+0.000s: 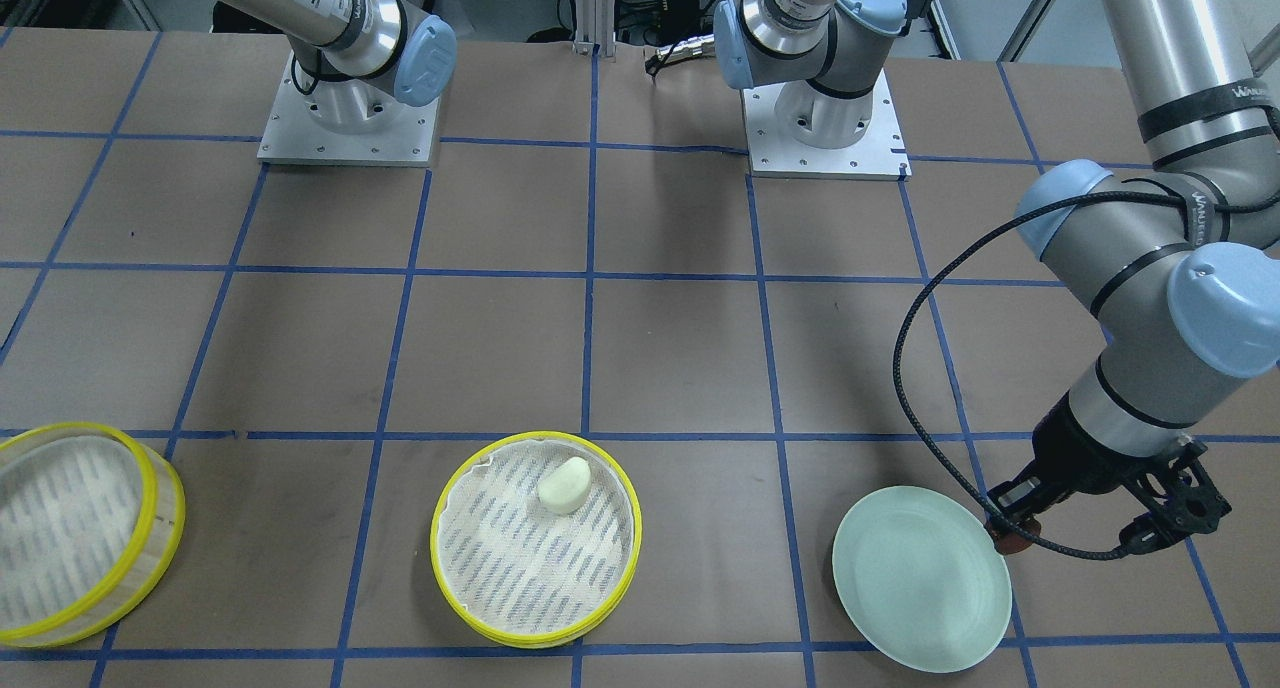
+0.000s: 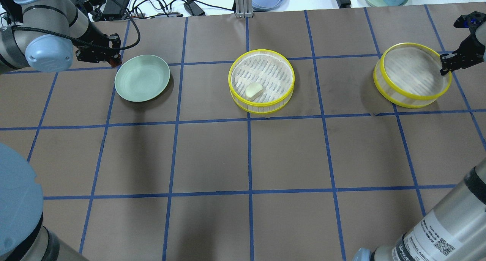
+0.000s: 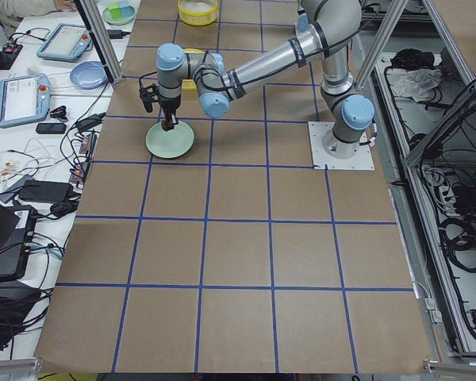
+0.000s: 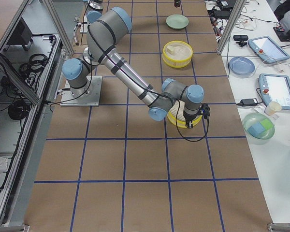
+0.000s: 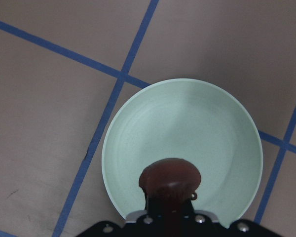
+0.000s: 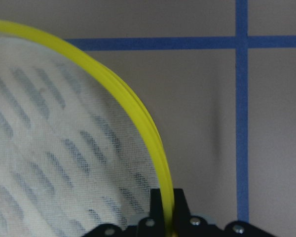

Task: Stack buns with steamer

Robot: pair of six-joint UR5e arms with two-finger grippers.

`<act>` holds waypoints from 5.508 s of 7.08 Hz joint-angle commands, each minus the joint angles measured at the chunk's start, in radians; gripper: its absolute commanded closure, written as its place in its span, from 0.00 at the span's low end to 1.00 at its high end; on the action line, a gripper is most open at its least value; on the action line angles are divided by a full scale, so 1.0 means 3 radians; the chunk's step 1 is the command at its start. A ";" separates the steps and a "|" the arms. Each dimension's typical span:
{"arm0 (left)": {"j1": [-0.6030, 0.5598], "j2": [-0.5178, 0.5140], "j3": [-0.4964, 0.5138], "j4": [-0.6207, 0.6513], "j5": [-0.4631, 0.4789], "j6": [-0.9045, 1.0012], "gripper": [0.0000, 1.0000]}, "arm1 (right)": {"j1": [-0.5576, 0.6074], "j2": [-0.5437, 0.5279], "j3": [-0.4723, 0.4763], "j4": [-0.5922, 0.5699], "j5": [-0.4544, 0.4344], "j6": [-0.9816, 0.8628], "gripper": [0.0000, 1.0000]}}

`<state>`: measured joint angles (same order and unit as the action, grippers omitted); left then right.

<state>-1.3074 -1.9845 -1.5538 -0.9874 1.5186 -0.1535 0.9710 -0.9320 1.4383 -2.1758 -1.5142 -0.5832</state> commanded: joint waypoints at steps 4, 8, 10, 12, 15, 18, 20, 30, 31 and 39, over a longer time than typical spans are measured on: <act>0.0001 0.0009 -0.0031 0.0019 0.0051 0.0005 1.00 | 0.0015 -0.0287 0.0042 0.0043 0.0031 0.0062 1.00; 0.0001 0.0029 -0.0036 0.0019 0.0061 0.0005 1.00 | 0.0602 -0.0549 0.0104 0.0139 -0.0066 0.0719 1.00; 0.0001 0.0044 -0.0036 0.0024 0.0061 0.0005 1.00 | 0.1046 -0.0753 0.0135 0.0416 -0.0183 0.1333 1.00; 0.0001 0.0070 -0.0036 0.0024 0.0056 0.0010 1.00 | 0.1521 -0.0982 0.0140 0.0493 -0.0392 0.1758 1.00; 0.0001 0.0086 -0.0036 0.0029 0.0051 0.0000 1.00 | 0.2110 -0.0943 0.0211 0.0529 -0.0388 0.2724 1.00; -0.0009 0.0131 -0.0016 0.0029 0.0051 -0.0010 1.00 | 0.2464 -0.0770 0.0247 0.0493 -0.0240 0.2895 1.00; -0.0004 0.0116 -0.0026 0.0029 0.0051 -0.0010 1.00 | 0.2490 -0.0683 0.0242 0.0442 -0.0245 0.2951 1.00; -0.0024 0.0152 -0.0026 0.0050 0.0036 -0.0051 1.00 | 0.2480 -0.0534 0.0273 0.0202 -0.0286 0.3084 1.00; -0.0029 0.0142 -0.0021 0.0055 0.0016 -0.0071 1.00 | 0.2480 -0.0534 0.0273 0.0181 -0.0286 0.3089 1.00; -0.0029 0.0106 -0.0026 0.0050 -0.0005 -0.0123 1.00 | 0.2475 -0.0508 0.0273 0.0145 -0.0311 0.3110 1.00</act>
<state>-1.3169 -1.9486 -1.5604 -0.9726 1.5194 -0.1851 1.7134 -1.0828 1.5210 -2.1326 -1.6064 0.3494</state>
